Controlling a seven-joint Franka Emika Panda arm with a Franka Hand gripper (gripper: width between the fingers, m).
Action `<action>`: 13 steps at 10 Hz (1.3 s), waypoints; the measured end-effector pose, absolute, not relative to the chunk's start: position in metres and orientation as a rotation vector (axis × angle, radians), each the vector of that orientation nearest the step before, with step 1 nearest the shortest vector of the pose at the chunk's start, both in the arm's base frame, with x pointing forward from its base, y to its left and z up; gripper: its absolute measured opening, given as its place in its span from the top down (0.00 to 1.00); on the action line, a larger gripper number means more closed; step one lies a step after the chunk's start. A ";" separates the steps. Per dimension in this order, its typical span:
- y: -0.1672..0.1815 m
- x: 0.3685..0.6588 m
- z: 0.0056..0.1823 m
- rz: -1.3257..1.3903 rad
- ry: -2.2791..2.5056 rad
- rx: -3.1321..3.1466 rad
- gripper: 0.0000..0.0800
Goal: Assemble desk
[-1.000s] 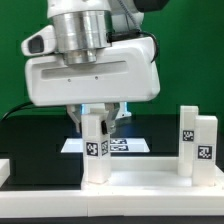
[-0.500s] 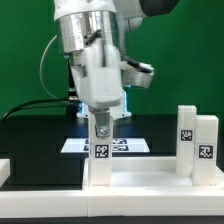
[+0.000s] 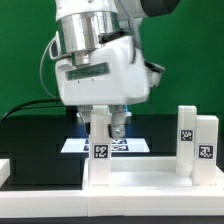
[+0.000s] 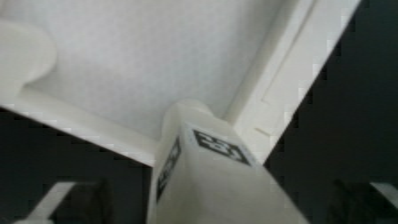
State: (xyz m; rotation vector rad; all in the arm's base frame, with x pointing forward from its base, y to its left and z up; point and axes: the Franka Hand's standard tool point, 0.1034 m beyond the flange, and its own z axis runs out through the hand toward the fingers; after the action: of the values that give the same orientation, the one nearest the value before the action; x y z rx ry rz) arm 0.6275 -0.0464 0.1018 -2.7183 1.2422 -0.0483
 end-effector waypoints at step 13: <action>-0.054 0.626 0.103 -0.068 0.571 -3.000 0.64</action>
Offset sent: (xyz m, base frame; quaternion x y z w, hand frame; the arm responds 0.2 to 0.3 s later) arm 0.0000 0.0000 0.0000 0.0000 0.0000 -0.1938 0.9810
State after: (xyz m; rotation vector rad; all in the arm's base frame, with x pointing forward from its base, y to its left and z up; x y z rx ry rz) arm 0.6260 -0.0538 0.1035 -2.9995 0.5709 -0.0680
